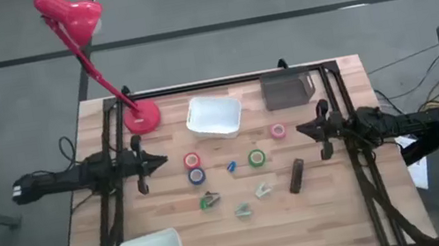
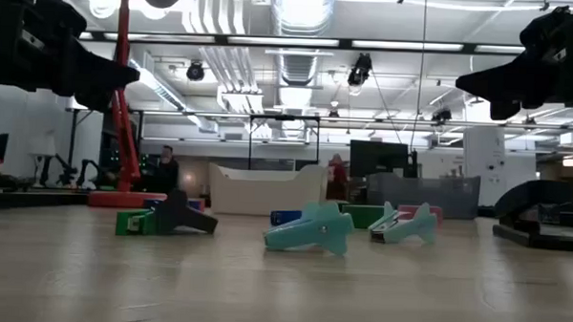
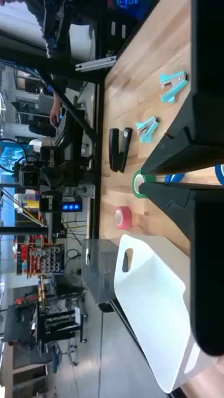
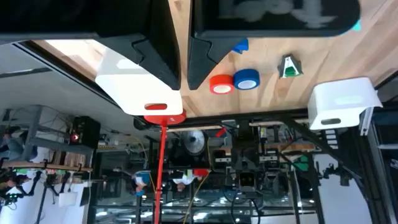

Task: Pick and place Stapler, Stapler remover, tape

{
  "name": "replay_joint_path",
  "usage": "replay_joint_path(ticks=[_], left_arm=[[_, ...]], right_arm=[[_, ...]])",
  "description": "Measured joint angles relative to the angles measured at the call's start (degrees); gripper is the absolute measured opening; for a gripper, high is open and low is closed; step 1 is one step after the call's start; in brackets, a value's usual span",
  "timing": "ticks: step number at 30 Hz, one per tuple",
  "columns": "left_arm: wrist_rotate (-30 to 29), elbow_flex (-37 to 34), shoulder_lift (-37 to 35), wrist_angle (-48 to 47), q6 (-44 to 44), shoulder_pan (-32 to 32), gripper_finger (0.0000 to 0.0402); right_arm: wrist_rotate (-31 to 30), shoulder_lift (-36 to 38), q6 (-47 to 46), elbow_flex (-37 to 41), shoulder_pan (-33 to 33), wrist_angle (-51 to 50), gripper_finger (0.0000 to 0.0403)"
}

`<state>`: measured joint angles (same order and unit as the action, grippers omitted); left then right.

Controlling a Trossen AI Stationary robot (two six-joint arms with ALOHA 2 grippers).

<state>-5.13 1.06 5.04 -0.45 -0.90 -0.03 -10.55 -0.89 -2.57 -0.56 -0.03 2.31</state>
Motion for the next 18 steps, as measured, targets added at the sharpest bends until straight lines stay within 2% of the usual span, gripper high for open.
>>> replay_joint_path(ticks=[18], left_arm=[[0.0, 0.0, 0.0, 0.0, 0.0, 0.0, 0.0032]], right_arm=[[0.0, 0.0, 0.0, 0.0, 0.0, 0.0, 0.0027]])
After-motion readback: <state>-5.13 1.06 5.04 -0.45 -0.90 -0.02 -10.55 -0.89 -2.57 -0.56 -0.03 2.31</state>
